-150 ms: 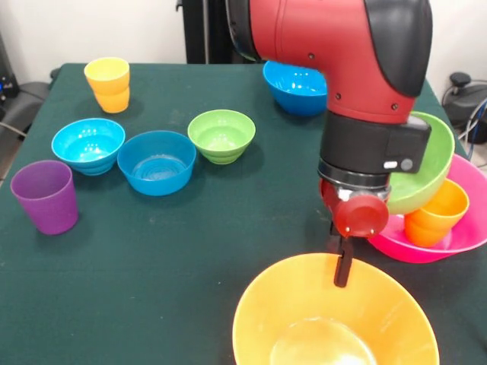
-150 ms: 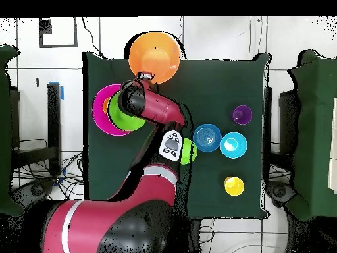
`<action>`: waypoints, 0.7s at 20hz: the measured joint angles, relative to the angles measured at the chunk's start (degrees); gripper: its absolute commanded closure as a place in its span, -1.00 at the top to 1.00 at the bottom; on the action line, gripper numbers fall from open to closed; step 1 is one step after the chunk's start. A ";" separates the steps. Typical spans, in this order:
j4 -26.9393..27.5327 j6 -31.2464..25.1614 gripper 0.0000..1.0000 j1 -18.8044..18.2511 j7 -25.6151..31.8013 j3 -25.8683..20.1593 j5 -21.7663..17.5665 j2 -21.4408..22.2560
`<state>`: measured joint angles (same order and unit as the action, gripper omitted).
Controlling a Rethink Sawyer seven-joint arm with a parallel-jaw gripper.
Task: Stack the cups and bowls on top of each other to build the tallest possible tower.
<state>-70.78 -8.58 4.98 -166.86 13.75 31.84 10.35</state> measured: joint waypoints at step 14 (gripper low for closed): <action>-0.31 1.80 -1.00 1.36 0.00 1.81 3.79 -1.26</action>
<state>-71.09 -6.78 6.35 -166.86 15.56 35.64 9.10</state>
